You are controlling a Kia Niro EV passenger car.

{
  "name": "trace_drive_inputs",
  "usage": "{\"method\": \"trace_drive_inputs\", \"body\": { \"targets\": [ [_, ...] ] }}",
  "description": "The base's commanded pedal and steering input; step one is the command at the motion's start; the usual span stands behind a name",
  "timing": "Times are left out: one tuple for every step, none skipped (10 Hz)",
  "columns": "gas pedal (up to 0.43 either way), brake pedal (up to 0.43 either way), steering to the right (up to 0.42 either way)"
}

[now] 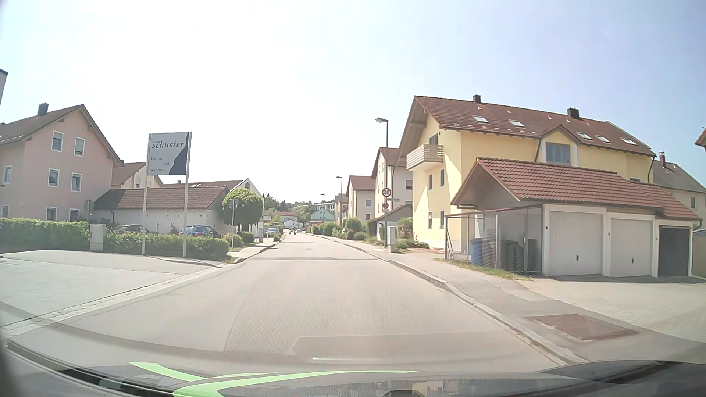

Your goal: Follow the waypoints while adhering to traffic rules and regulations

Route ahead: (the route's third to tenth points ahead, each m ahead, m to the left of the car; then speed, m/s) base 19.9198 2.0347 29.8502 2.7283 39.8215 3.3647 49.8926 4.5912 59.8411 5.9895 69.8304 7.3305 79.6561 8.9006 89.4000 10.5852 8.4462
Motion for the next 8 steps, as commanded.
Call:
{"method": "trace_drive_inputs", "body": {
  "targets": [
    [0.028, 0.0, -0.027],
    [0.028, 0.0, -0.028],
    [0.028, 0.0, -0.027],
    [0.028, 0.0, -0.028],
    [0.039, 0.0, -0.028],
    [0.039, 0.0, -0.028],
    [0.039, 0.0, -0.028],
    [0.039, 0.0, -0.028]
  ]
}}
